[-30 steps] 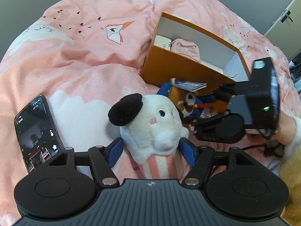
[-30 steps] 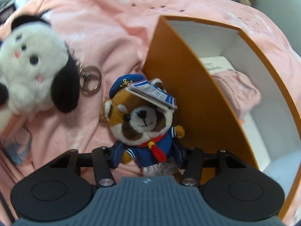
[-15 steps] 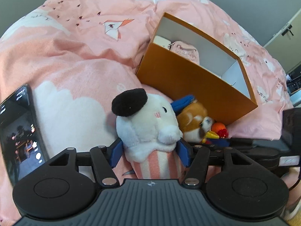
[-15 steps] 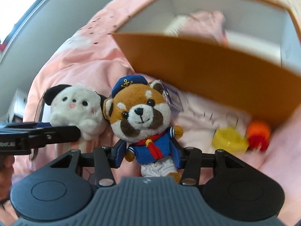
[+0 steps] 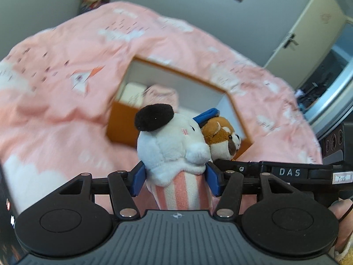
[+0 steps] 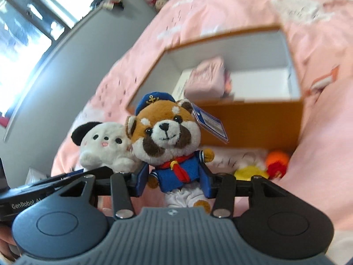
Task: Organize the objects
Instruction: 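Carry both plushes over the orange box and lower them inside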
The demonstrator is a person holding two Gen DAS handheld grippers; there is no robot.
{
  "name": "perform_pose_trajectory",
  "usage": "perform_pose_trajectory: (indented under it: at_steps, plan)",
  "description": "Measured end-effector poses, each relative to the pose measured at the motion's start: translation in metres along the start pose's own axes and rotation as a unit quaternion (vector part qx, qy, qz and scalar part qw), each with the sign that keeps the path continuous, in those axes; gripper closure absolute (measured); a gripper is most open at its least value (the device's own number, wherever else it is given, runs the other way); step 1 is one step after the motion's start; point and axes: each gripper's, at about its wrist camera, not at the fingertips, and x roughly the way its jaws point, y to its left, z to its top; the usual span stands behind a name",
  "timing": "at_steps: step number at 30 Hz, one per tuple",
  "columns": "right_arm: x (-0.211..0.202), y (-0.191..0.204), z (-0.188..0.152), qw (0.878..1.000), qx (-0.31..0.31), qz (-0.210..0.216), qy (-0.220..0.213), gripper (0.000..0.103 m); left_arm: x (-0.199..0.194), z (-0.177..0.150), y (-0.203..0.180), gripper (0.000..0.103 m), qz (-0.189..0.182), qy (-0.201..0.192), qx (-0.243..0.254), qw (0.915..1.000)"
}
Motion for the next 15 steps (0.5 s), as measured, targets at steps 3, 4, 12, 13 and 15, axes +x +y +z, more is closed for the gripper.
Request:
perform_pose_trajectory:
  at_steps: [3,4,12,13,15]
  plan:
    - [-0.026,-0.001,0.019,0.999,0.009,-0.001,-0.034,0.054,-0.003,0.023,-0.010,0.038,-0.024,-0.011,0.019,0.9995]
    - [-0.032,0.000,0.027,0.999,0.009,-0.004,-0.045,0.054,-0.002,0.031,-0.012,0.038,-0.032,-0.013,0.024,0.9991]
    - [-0.052,-0.013,0.087,0.993,0.016,-0.051,-0.104,0.055,0.037,0.097,-0.027,0.038,-0.093,-0.006,0.066,0.9934]
    - [-0.049,-0.017,0.094,0.992,0.021,-0.060,-0.105,0.055,0.047,0.105,-0.028,0.038,-0.098,0.002,0.072,0.9926]
    - [-0.040,-0.028,0.106,0.991,0.037,-0.072,-0.104,0.055,0.071,0.118,-0.030,0.038,-0.105,0.016,0.079,0.9912]
